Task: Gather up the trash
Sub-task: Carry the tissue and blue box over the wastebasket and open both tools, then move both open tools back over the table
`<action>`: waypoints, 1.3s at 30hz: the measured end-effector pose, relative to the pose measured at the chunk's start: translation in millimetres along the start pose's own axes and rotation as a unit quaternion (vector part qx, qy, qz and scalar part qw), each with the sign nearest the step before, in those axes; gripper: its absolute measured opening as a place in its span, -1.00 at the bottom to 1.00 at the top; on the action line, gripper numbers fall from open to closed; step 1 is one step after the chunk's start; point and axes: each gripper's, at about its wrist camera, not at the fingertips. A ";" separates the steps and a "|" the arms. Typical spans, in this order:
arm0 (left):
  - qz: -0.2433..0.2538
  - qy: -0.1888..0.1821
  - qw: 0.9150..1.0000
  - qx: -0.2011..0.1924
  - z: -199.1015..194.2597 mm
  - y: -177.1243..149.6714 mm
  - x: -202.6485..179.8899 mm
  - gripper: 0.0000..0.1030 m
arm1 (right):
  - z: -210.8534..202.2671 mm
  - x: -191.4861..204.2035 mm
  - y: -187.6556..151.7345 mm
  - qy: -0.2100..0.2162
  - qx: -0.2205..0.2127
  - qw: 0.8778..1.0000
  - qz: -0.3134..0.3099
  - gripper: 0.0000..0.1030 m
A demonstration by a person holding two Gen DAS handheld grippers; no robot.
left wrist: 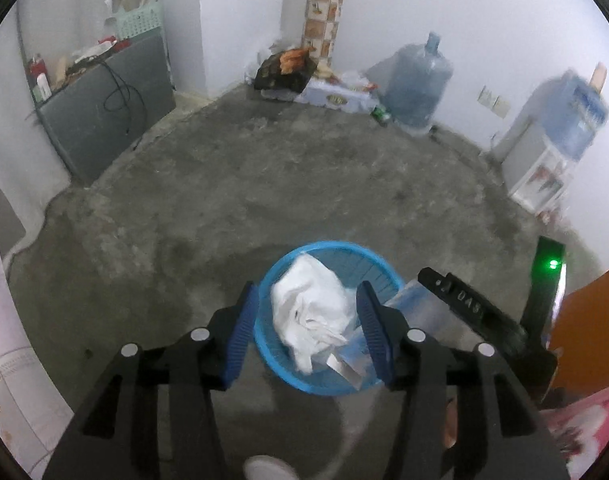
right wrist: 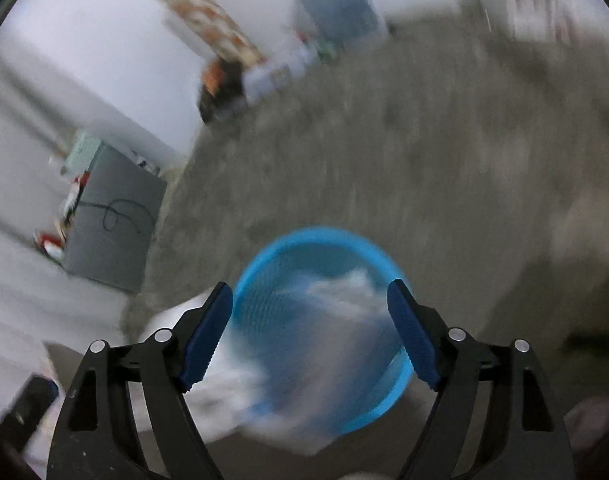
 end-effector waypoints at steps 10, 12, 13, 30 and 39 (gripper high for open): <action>-0.008 -0.011 1.000 -0.002 -25.6 -20.3 1.1 0.21 | -33.0 -37.6 -32.2 0.011 0.005 1.000 0.023 0.48; -0.017 -0.017 1.000 -0.017 -47.6 -24.6 2.6 0.25 | -48.4 -36.2 -40.9 0.023 -0.002 1.000 0.018 0.48; -0.023 -0.019 0.999 -0.023 -57.1 -27.0 2.5 0.28 | -51.6 -36.4 -44.3 0.029 -0.006 0.999 0.015 0.48; -0.084 0.055 0.987 -0.128 -276.9 -123.2 75.8 0.77 | -204.5 78.8 -120.5 0.196 -0.086 0.952 -0.219 0.72; -0.177 0.184 0.948 -0.190 -397.5 -231.6 149.6 0.86 | -229.9 112.2 -168.7 0.256 -0.077 0.907 -0.325 0.72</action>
Point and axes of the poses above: each gripper's, at about its wrist camera, not at the fingertips, and z roughly the way its jaws point, x to its left, y to its top, and after that the axes turned 9 degrees about -y, right-handed
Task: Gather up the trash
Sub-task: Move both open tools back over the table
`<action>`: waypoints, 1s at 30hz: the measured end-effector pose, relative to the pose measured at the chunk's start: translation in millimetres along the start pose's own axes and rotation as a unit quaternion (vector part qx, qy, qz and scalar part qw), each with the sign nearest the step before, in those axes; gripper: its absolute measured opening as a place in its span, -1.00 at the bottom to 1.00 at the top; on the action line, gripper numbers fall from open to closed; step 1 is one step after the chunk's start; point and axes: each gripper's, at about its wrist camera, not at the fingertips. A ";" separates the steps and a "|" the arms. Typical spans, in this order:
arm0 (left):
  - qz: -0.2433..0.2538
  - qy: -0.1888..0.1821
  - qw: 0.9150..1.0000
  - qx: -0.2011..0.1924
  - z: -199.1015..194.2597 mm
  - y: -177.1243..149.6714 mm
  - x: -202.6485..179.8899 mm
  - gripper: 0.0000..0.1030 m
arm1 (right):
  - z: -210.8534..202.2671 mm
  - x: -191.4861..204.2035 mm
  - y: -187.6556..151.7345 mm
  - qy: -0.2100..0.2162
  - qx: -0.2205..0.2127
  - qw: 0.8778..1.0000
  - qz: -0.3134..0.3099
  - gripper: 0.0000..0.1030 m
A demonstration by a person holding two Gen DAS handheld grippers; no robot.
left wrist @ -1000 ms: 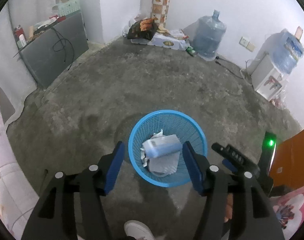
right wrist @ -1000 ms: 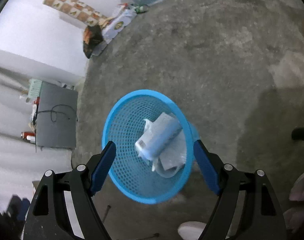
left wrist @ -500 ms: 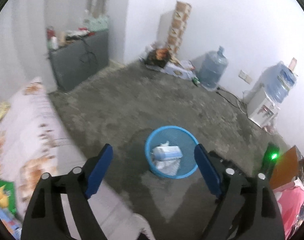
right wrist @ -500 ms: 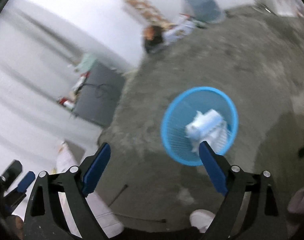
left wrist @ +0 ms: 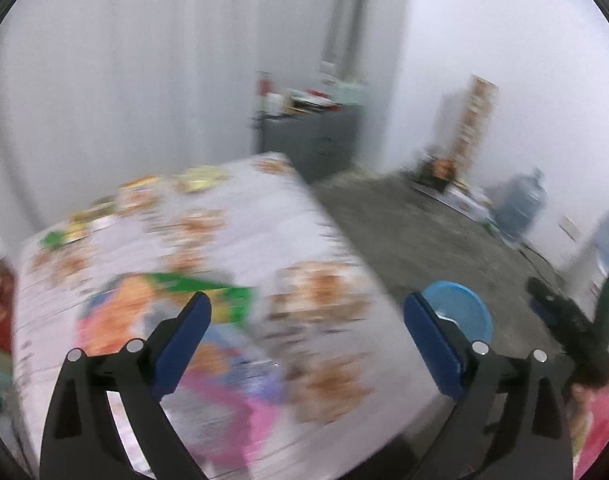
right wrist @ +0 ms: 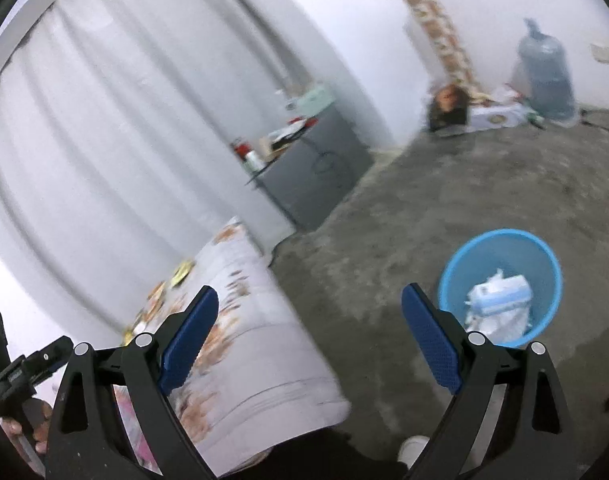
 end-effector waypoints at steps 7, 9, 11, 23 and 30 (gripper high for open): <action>-0.089 0.088 0.991 -0.040 -60.3 -35.4 92.8 0.88 | 7.7 46.9 -23.0 0.044 0.051 0.996 -0.062 0.72; -0.103 0.101 0.989 -0.041 -67.0 -43.9 108.9 0.88 | 5.0 61.2 -31.2 0.054 0.060 0.994 -0.080 0.72; -0.121 0.112 0.986 -0.037 -71.7 -55.4 127.7 0.88 | 2.2 76.7 -37.6 0.064 0.068 0.991 -0.098 0.72; -0.180 0.153 0.971 -0.021 -66.4 -105.2 182.6 0.88 | -4.1 173.2 -92.4 0.163 0.151 0.954 -0.202 0.54; -0.204 0.171 0.964 -0.008 -60.3 -125.6 208.1 0.88 | 2.9 223.3 -131.3 0.177 0.190 0.926 -0.273 0.35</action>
Point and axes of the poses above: each gripper's, at about its wrist camera, not at the fingertips, and z roughly the way its jaws point, x to its left, y to its top, and after that the axes turned 9 degrees about -y, right-handed
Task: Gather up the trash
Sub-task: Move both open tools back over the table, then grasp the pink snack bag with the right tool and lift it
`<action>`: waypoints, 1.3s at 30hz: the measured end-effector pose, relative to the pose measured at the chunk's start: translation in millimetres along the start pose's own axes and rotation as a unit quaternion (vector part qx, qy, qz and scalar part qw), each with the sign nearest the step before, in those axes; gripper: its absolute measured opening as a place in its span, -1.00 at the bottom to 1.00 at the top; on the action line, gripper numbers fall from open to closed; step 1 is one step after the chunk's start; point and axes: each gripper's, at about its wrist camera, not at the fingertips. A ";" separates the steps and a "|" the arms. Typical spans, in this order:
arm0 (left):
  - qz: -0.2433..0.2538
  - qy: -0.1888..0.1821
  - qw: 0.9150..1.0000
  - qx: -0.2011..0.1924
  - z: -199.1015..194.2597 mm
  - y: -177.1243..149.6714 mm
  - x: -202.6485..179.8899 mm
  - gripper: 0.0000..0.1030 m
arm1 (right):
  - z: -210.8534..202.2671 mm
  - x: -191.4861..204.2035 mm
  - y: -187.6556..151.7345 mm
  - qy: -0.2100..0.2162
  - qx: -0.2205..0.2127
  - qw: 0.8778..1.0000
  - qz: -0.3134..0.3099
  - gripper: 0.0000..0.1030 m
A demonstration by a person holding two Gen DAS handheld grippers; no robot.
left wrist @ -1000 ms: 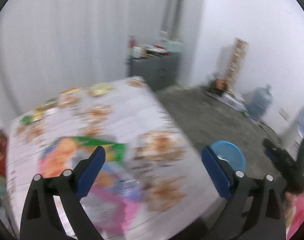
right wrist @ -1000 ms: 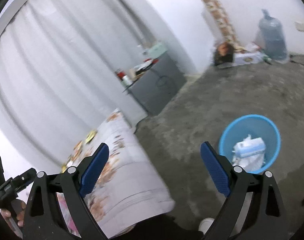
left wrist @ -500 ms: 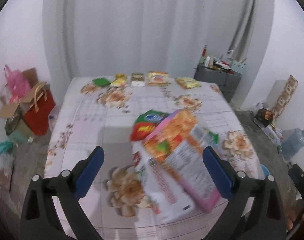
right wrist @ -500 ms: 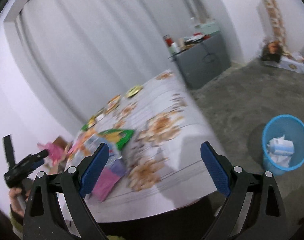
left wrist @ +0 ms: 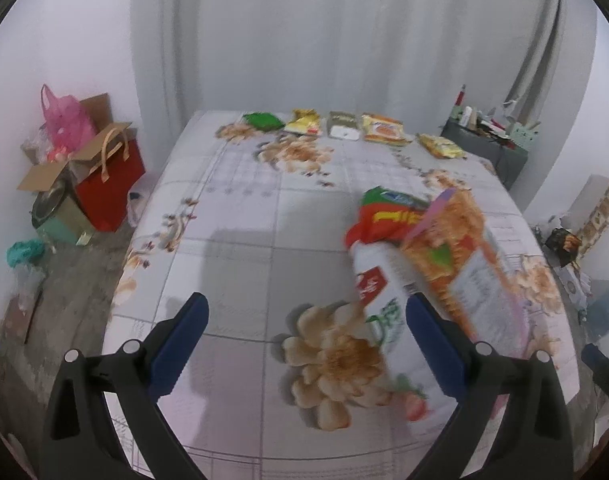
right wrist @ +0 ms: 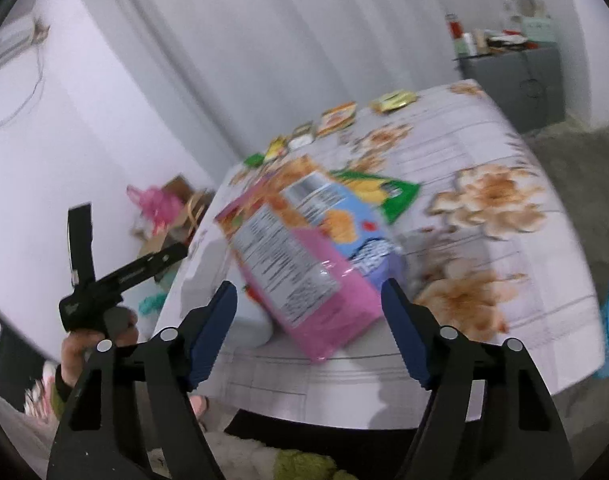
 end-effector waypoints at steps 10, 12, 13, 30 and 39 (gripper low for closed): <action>-0.020 -0.013 1.000 0.014 10.0 -8.1 16.3 0.88 | 22.1 44.5 -21.0 -0.125 -0.018 0.980 -0.157 0.33; -0.019 -0.016 1.000 0.013 9.7 -7.9 16.5 0.88 | 32.1 52.9 -29.1 -0.149 -0.017 0.969 -0.196 0.33; -0.018 -0.017 1.000 0.012 9.7 -7.8 16.9 0.88 | 37.7 56.3 -32.7 -0.159 -0.014 0.964 -0.213 0.33; -0.036 -0.023 0.999 0.018 10.5 -9.0 30.7 0.88 | 90.2 60.0 -35.9 -0.222 -0.016 0.935 -0.277 0.22; -0.030 -0.024 0.999 0.014 8.8 -7.4 29.1 0.88 | 75.0 35.3 -17.6 -0.195 -0.010 0.964 -0.182 -0.67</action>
Point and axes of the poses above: each gripper's, at about its wrist camera, not at the fingertips, and z roughly the way its jaws point, x to its left, y to its top, and after that the axes turned 9 degrees about -y, right-handed
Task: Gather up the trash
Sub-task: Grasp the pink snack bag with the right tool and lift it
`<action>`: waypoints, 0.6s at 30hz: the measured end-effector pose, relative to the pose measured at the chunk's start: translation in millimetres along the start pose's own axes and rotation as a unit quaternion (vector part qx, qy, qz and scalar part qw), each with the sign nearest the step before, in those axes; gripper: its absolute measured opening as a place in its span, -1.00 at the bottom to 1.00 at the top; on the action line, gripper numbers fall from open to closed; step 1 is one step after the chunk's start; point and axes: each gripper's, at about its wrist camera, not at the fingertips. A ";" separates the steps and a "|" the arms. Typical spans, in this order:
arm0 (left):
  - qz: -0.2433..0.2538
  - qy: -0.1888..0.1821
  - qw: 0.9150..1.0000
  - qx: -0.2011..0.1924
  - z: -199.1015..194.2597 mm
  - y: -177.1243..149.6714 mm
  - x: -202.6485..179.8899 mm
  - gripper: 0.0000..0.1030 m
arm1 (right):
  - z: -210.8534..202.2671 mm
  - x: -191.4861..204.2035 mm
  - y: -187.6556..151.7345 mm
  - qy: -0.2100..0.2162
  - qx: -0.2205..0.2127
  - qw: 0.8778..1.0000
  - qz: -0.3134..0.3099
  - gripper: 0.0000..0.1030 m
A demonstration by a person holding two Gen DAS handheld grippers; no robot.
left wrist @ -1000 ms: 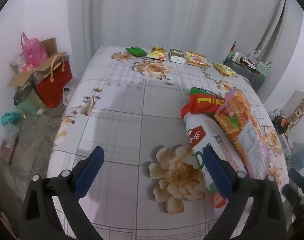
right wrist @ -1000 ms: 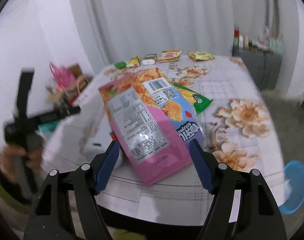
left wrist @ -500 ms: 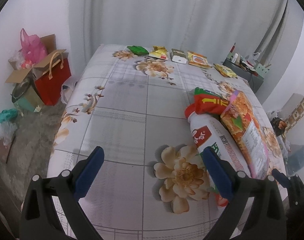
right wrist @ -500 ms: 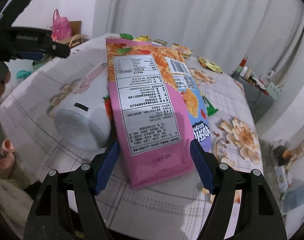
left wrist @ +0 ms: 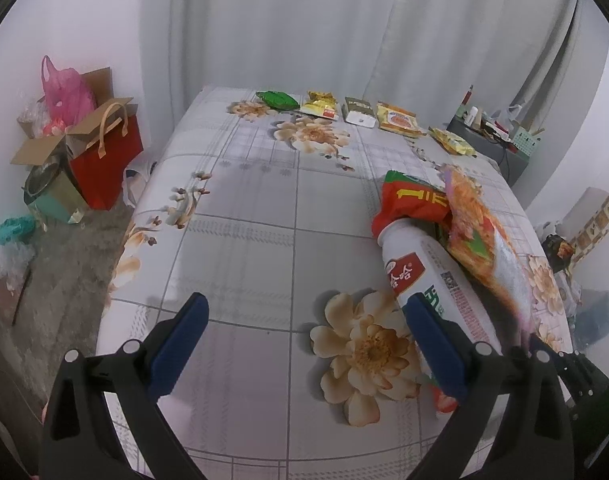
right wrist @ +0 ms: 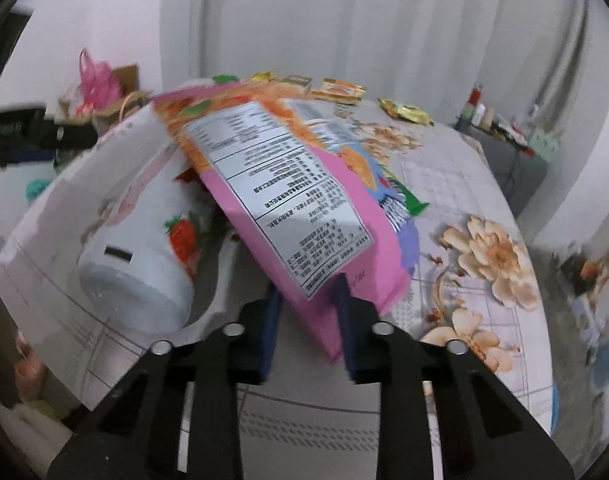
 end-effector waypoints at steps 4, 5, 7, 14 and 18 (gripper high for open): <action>0.003 -0.004 1.000 -0.001 -1.6 -0.3 -3.3 0.88 | -8.6 -28.1 6.0 0.031 0.000 0.998 0.064 -0.80; 0.004 -0.005 1.000 0.000 -1.6 0.0 -4.1 0.88 | -10.6 -39.2 8.4 0.044 0.001 0.995 0.088 -0.81; 0.008 -0.007 1.000 0.000 -1.7 0.4 -6.6 0.88 | -14.8 -55.9 10.3 0.069 0.007 0.989 0.128 -0.84; 0.020 -0.027 0.999 -0.009 -6.5 2.4 -18.1 0.88 | -16.7 -105.5 4.9 0.143 0.026 0.958 0.246 -0.96; 0.028 -0.045 0.998 -0.014 -7.7 3.4 -25.1 0.88 | -14.4 -125.9 -3.0 0.174 0.035 0.938 0.297 -0.98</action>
Point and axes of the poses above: each gripper's, at about its wrist camera, not at the fingertips, and z roughly the way its jaws point, x to its left, y to its top, and after that the axes turned 9 degrees about -y, right-handed
